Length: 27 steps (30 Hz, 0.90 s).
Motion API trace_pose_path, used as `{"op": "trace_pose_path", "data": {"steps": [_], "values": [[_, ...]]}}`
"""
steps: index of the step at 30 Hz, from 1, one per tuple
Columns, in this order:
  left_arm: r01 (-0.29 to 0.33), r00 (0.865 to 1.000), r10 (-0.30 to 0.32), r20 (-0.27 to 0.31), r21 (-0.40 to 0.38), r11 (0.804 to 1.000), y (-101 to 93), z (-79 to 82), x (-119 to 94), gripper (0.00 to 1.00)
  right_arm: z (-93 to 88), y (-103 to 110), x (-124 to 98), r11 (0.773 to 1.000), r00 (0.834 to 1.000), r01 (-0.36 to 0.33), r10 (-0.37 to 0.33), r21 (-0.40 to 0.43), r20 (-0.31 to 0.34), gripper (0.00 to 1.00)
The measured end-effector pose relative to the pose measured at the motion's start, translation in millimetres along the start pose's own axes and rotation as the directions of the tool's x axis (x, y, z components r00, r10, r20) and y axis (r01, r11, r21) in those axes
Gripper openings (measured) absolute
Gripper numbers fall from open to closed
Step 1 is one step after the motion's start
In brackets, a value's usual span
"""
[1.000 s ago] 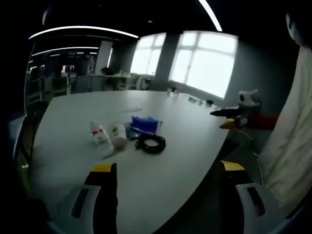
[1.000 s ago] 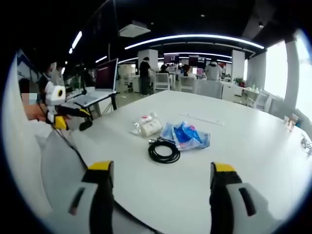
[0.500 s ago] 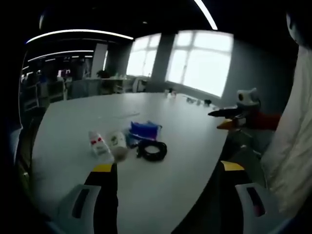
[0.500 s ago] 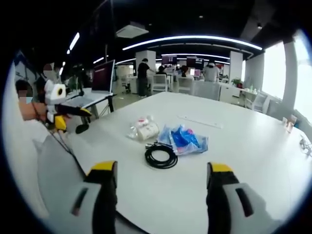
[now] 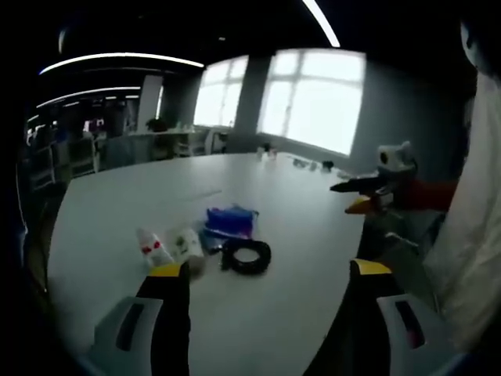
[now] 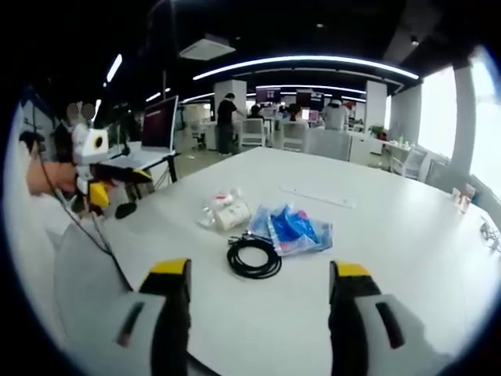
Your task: Arrange the tabletop items into an orderly group along one side of the table until the central work area is clear of visible clutter.
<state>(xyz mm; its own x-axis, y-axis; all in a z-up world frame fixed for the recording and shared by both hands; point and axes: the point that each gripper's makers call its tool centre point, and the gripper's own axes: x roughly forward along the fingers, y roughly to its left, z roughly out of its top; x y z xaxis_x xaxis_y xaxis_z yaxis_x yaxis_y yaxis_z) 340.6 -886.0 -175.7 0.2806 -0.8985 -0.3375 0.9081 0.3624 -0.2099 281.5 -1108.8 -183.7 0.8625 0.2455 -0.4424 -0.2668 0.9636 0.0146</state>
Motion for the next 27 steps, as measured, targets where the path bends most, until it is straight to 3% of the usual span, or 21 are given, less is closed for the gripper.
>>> {"op": "trace_pose_path", "data": {"steps": [11, 27], "values": [[0.035, 0.999, -0.035, -0.003, 0.022, 0.999, 10.3, 11.8, 20, 0.81, 8.5, -9, 17, 0.999, 0.999, 0.031, -0.031, 0.009, -0.008, 0.68], [0.082, 0.997, -0.081, -0.012, 0.049, 0.995, 29.0, 24.2, 56, 0.79, 5.9, -16, 36, 0.998, 0.998, 0.052, -0.051, 0.039, -0.028, 0.64]]}}
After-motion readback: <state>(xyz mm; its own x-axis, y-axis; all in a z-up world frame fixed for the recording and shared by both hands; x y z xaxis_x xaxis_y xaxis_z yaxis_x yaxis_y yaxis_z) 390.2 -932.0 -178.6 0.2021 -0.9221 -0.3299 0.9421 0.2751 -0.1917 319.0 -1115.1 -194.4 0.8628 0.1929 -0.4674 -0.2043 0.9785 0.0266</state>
